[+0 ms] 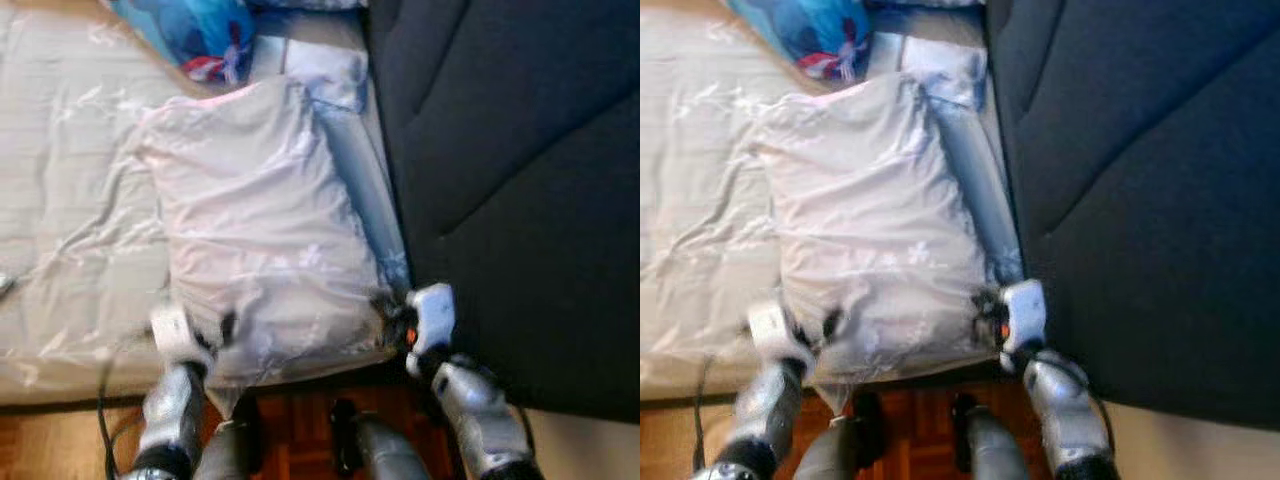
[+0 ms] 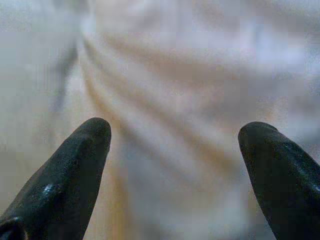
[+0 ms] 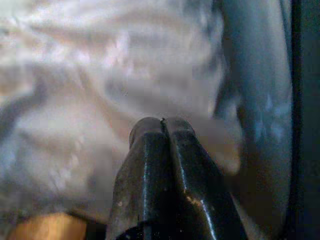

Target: Clean up the room

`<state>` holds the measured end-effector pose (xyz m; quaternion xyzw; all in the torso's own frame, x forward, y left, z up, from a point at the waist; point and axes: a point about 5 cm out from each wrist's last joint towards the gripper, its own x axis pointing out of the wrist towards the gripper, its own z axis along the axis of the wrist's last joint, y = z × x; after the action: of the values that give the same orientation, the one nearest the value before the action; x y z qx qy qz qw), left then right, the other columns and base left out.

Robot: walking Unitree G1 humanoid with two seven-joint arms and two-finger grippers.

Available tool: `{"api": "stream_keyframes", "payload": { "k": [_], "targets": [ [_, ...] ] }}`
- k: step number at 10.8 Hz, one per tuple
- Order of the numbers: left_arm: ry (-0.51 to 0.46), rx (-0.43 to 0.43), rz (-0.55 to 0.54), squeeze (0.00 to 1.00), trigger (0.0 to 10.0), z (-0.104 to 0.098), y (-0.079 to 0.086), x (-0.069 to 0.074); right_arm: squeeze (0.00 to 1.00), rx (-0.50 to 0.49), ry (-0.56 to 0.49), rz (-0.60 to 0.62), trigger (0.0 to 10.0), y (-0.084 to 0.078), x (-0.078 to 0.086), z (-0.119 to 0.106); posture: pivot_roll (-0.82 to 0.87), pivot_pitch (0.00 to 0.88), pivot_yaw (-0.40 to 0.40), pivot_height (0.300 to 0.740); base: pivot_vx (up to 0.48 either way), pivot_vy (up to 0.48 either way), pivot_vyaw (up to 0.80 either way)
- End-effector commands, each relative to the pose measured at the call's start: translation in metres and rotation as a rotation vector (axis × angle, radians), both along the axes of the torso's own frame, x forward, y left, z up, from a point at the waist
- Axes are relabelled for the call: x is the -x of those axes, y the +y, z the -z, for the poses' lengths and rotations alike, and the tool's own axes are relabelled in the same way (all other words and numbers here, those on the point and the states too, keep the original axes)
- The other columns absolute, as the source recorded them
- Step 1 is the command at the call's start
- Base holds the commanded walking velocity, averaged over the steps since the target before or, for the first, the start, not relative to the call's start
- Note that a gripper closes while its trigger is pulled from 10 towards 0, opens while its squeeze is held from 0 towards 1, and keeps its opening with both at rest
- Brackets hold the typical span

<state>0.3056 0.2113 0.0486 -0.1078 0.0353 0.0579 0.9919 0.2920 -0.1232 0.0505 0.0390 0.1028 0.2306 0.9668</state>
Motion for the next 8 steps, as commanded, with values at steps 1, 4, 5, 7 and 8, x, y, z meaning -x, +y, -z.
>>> {"api": "stream_keyframes", "payload": {
  "k": [1, 4, 5, 7, 8],
  "targets": [
    [-0.024, -0.037, -0.006, 0.00, 10.0, -0.002, 0.004, 0.006, 0.00, 0.004, 0.052, 0.033, 10.0, -0.001, 0.008, 0.017, 0.00, 0.417, -0.077, 0.740, 0.000, 0.000, 0.00],
    [-0.103, -0.138, 0.051, 0.00, 10.0, -0.025, -0.001, 0.000, 0.00, -0.042, 0.012, 0.105, 10.0, 0.002, 0.003, 0.017, 0.03, 0.340, -0.018, 0.740, 0.000, 0.000, 0.00],
    [-0.114, -0.183, 0.057, 0.00, 10.0, -0.025, -0.005, 0.003, 0.00, -0.065, -0.027, 0.136, 10.0, -0.001, 0.004, 0.013, 0.04, 0.315, -0.008, 0.740, 0.000, 0.000, 0.00],
    [-0.118, -0.251, 0.063, 0.00, 10.0, -0.023, -0.011, 0.014, 0.00, -0.067, -0.085, 0.226, 10.0, -0.010, 0.001, 0.008, 0.05, 0.271, -0.003, 0.740, 0.000, 0.000, 0.00],
    [-0.116, -0.289, 0.077, 0.00, 10.0, -0.023, -0.013, 0.013, 0.00, -0.071, -0.121, 0.307, 10.0, -0.021, -0.002, 0.003, 0.05, 0.241, 0.004, 0.740, 0.000, 0.000, 0.00]
  ]
}}
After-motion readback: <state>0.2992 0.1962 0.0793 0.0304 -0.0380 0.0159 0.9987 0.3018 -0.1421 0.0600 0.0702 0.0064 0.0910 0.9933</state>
